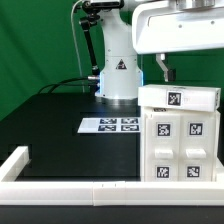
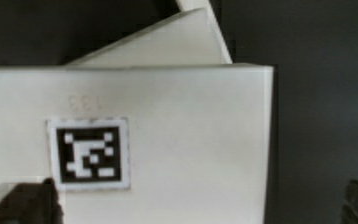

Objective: Assemble cabinet

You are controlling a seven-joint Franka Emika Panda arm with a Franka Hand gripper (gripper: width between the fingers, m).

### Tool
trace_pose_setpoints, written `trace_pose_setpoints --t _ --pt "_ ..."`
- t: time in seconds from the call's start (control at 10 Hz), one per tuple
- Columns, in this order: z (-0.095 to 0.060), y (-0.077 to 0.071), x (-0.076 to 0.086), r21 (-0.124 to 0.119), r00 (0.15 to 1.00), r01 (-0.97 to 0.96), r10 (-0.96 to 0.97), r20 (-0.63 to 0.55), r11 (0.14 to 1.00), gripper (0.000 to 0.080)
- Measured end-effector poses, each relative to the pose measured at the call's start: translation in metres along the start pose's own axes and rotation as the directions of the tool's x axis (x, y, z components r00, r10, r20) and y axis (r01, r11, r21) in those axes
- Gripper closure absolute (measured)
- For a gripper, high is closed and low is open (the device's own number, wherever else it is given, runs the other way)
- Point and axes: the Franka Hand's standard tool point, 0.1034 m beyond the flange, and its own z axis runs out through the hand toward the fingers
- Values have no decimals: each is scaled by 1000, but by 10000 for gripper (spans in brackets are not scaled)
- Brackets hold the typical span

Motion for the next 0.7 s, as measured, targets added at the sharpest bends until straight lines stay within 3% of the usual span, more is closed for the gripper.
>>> trace_pose_setpoints --t 0.3,0.7 --pt "2 8 -1 -1 939 344 -344 17 939 2" --pt "3 10 -1 -5 820 572 -572 21 820 2"
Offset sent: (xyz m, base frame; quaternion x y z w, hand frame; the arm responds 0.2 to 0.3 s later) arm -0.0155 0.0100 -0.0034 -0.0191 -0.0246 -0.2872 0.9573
